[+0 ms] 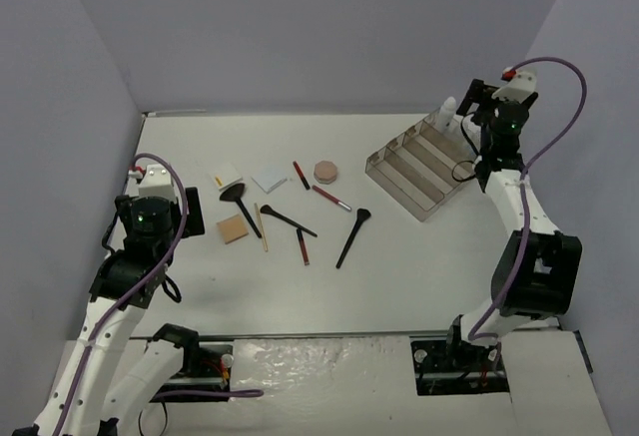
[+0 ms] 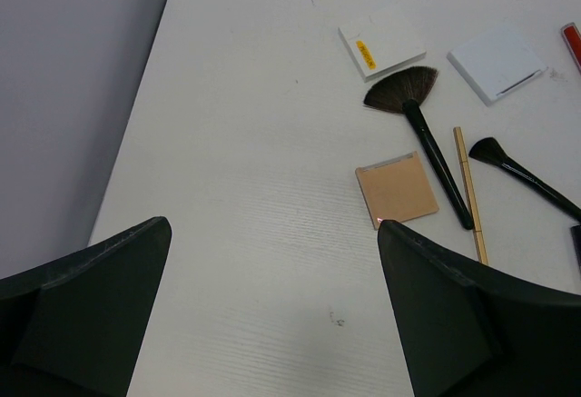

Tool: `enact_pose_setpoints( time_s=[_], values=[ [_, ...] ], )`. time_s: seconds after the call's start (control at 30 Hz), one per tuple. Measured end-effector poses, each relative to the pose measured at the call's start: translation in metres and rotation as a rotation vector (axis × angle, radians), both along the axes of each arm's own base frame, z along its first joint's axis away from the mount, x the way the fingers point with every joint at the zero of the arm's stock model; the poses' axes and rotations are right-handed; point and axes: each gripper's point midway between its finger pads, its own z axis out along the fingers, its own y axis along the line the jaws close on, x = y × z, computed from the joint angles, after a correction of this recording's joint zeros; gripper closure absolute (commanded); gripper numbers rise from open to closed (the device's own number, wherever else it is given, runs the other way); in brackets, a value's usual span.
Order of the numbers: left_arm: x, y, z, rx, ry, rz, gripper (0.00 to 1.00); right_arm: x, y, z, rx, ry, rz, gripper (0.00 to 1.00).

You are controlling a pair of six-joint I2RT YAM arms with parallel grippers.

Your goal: Organize the makeup

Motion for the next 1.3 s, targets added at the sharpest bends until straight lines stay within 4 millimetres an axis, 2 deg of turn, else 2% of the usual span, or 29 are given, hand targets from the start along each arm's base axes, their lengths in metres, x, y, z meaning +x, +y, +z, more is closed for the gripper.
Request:
enact_pose_setpoints(
  time_s=[0.03, 0.1, 0.2, 0.23, 0.33, 0.37, 0.43, 0.57, 0.6, 0.7, 0.77, 0.87, 1.07, 1.3],
  values=[
    [0.000, 0.000, 0.000, -0.001, 0.000, -0.002, 0.03, -0.007, 0.017, 0.006, 0.017, 0.010, 0.016, 0.02],
    [0.000, -0.001, 0.000, -0.003, 0.002, -0.006, 0.03, -0.021, 0.058, 0.010, 0.048, 0.052, 0.063, 0.00],
    [0.000, -0.002, -0.001, -0.006, 0.003, -0.011, 0.03, -0.047, 0.127, -0.002, 0.097, 0.149, 0.150, 0.00],
    [0.000, -0.003, -0.001, -0.007, 0.004, -0.013, 0.03, -0.058, 0.152, -0.013, 0.113, 0.197, 0.182, 0.00],
    [0.001, -0.003, -0.003, -0.006, 0.009, -0.014, 0.03, -0.092, 0.210, -0.053, 0.143, 0.340, 0.272, 0.00],
    [0.001, -0.003, -0.004, -0.006, 0.013, -0.015, 0.03, -0.104, 0.226, -0.067, 0.151, 0.386, 0.294, 0.00],
    [0.001, -0.003, -0.008, -0.003, 0.022, -0.015, 0.03, -0.126, 0.244, -0.099, 0.164, 0.472, 0.305, 0.00],
    [0.001, -0.003, -0.011, 0.000, 0.034, -0.014, 0.03, -0.168, 0.265, -0.160, 0.177, 0.630, 0.288, 0.05],
    [0.001, -0.003, -0.011, 0.000, 0.034, -0.014, 0.03, -0.175, 0.270, -0.172, 0.177, 0.659, 0.284, 0.10],
    [0.001, -0.003, -0.011, 0.000, 0.034, -0.014, 0.03, -0.190, 0.282, -0.203, 0.174, 0.729, 0.270, 0.34],
    [0.001, -0.003, -0.012, 0.000, 0.035, -0.015, 0.03, -0.196, 0.288, -0.218, 0.180, 0.757, 0.264, 0.42],
    [0.002, -0.003, -0.013, 0.001, 0.039, -0.015, 0.03, -0.199, 0.292, -0.236, 0.204, 0.779, 0.246, 0.54],
    [0.002, -0.004, -0.013, 0.000, 0.042, -0.017, 0.03, -0.196, 0.295, -0.262, 0.232, 0.797, 0.208, 0.59],
    [0.002, -0.004, -0.013, -0.001, 0.042, -0.019, 0.03, -0.194, 0.295, -0.283, 0.233, 0.819, 0.173, 0.72]
  ],
)
